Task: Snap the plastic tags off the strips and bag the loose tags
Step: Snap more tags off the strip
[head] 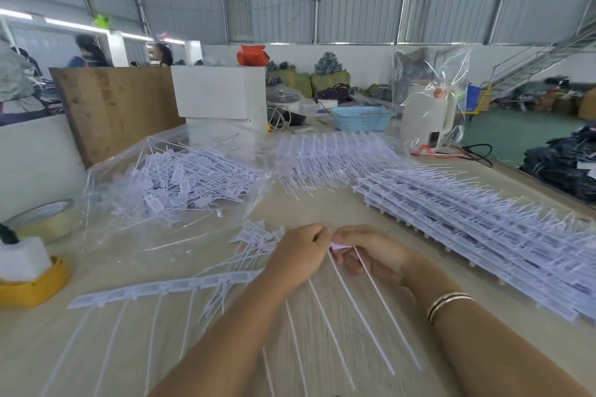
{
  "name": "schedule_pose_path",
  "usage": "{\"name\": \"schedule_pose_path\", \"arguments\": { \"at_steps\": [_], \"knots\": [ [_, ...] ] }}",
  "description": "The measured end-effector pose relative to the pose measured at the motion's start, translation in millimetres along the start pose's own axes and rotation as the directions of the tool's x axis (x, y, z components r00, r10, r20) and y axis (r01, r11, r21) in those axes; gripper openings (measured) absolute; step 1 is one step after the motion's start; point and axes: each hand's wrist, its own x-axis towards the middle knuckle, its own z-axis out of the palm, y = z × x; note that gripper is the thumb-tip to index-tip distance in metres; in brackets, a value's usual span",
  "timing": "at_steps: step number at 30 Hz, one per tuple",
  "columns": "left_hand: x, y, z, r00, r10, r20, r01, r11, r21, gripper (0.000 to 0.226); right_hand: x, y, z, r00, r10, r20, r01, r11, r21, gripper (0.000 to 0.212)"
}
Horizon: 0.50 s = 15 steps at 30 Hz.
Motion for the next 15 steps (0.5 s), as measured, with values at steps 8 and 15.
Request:
{"name": "schedule_pose_path", "arguments": {
  "at_steps": [8, 15],
  "knots": [
    [-2.1, -15.2, -4.0, 0.989, 0.05, -0.139, -0.033, 0.991, 0.127, 0.041, 6.6, 3.5, 5.3, 0.997, -0.075, -0.008, 0.074, 0.997, -0.014, 0.018],
    [0.7, -17.6, -3.1, 0.995, 0.05, -0.082, -0.056, 0.996, -0.071, 0.044, 10.3, 7.8, 6.9, 0.987, -0.162, 0.016, 0.163, 0.986, -0.046, 0.017]
  ]
}}
